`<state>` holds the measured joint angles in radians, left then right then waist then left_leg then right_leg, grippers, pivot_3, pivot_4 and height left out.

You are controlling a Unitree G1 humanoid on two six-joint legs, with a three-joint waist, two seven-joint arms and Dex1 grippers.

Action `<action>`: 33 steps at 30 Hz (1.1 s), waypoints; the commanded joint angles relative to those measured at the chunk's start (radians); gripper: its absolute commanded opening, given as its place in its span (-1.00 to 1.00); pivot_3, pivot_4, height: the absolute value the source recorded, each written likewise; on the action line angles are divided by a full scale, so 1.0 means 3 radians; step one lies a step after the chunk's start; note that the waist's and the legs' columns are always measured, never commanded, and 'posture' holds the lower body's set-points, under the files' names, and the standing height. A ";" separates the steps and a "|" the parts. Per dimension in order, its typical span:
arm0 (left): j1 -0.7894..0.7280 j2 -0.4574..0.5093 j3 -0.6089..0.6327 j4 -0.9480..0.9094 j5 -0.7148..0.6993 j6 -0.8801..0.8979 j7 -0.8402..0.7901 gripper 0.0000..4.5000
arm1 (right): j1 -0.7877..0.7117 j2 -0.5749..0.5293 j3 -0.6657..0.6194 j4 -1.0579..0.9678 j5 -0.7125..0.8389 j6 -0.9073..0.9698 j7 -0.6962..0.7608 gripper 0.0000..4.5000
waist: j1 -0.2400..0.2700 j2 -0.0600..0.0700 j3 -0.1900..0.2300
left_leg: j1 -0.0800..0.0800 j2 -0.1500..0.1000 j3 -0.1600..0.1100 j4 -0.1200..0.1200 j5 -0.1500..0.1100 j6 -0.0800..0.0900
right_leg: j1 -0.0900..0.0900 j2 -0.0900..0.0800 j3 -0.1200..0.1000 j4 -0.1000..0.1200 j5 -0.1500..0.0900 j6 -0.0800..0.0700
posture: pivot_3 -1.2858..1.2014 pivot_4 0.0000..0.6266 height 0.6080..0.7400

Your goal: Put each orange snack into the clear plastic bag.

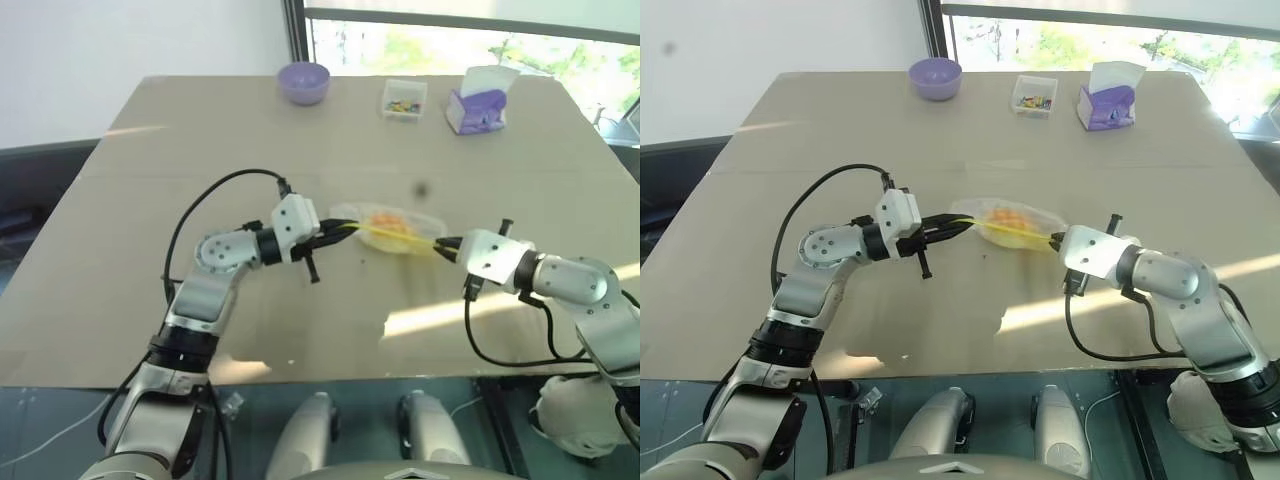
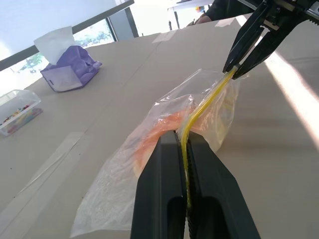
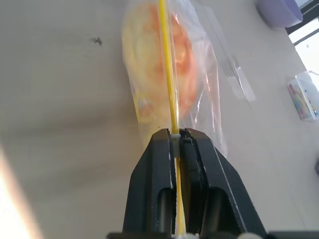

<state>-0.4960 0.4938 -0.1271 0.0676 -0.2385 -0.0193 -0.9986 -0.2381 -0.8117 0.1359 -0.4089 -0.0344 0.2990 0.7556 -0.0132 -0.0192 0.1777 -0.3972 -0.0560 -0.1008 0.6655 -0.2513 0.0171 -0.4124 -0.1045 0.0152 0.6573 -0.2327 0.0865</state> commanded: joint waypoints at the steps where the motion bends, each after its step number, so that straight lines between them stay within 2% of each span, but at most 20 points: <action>1: -0.0061 0.0083 0.0278 0.0012 -0.0089 -0.0102 0.0073 -1.00 | 0.0112 -0.0150 -0.0272 0.0164 -0.0099 0.0036 -0.0056 -0.91 | 0.0000 0.0000 0.0000 | 0.0000 0.0000 0.0000 0.0000 0.0000 0.0000 | 0.0000 0.0000 0.0000 0.0000 0.0000 0.0000 | 0.03 -0.52 1.00; 11: -0.0082 0.0067 0.0298 0.0012 -0.0129 -0.0097 0.0104 -1.00 | 0.0135 -0.0247 -0.0458 0.0194 -0.0043 0.0002 -0.0036 -0.91 | 0.0001 0.0000 0.0000 | 0.0000 0.0000 0.0000 0.0000 0.0000 0.0000 | 0.0000 0.0000 0.0000 0.0000 0.0000 0.0000 | 0.03 -0.52 1.00; 14: -0.0175 0.0031 0.0364 -0.0032 -0.0238 0.0035 0.0181 -1.00 | 0.0003 -0.0219 -0.0590 0.0157 0.0138 0.0051 0.0005 -0.91 | -0.0001 -0.0001 0.0001 | 0.0000 0.0000 0.0000 0.0000 0.0000 0.0000 | 0.0000 0.0000 0.0000 0.0000 0.0000 0.0000 | 0.03 -0.52 1.00; 17: -0.0427 -0.0021 0.0437 0.0087 -0.0298 0.0142 0.0340 -1.00 | -0.0334 -0.0263 -0.0625 0.0384 0.0113 -0.0060 -0.0049 -0.91 | 0.0000 -0.0001 0.0001 | -0.0001 0.0000 0.0000 0.0003 0.0000 0.0000 | 0.0001 0.0000 0.0000 0.0001 0.0000 0.0000 | 0.03 -0.52 1.00; 22: -0.0948 -0.0109 0.0415 0.0658 -0.0201 0.0070 0.0433 -1.00 | -0.0997 -0.0157 -0.0502 0.1000 -0.0061 -0.0370 -0.0298 -0.91 | -0.0001 -0.0001 0.0001 | 0.0001 -0.0001 0.0000 0.0006 0.0000 0.0000 | 0.0004 0.0001 -0.0002 0.0001 0.0000 0.0001 | 0.03 -0.52 1.00; 28: -0.1669 -0.0313 0.0291 0.1959 0.0186 -0.0585 0.0621 -1.00 | -0.1592 0.0062 -0.0284 0.1909 -0.0409 -0.0938 -0.0724 -0.91 | -0.0003 -0.0002 0.0002 | -0.0005 -0.0004 0.0016 0.0006 0.0008 -0.0014 | 0.0000 0.0000 -0.0003 -0.0002 0.0001 0.0001 | 0.03 -0.52 1.00; 31: -0.1934 -0.0375 0.0285 0.2417 0.0386 -0.0988 0.0856 -1.00 | -0.1699 0.0095 -0.0227 0.2111 -0.0542 -0.1135 -0.0871 -0.91 | -0.0005 -0.0003 0.0003 | -0.0014 -0.0006 0.0019 0.0001 0.0008 -0.0014 | -0.0010 -0.0002 -0.0001 -0.0006 0.0001 0.0001 | 0.03 -0.52 1.00; 33: -0.1866 -0.0387 0.0251 0.2380 0.0400 -0.1073 0.0740 -1.00 | -0.1562 0.0080 -0.0240 0.1984 -0.0529 -0.1125 -0.0819 -0.91 | -0.0008 -0.0003 0.0002 | -0.0022 -0.0007 0.0020 -0.0002 0.0009 -0.0014 | -0.0020 -0.0004 0.0000 -0.0008 0.0001 0.0002 | 0.03 -0.52 1.00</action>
<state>-1.0609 0.3485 -0.0892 0.7743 -0.1203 -0.2970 -0.7896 -0.7285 -0.7526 0.1180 0.1827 -0.1740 -0.0489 0.5354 -0.0156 -0.0199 0.1783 -0.4046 -0.0581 -0.0945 0.6639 -0.2488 0.0128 -0.4194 -0.1056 0.0154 0.6535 -0.2325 0.0870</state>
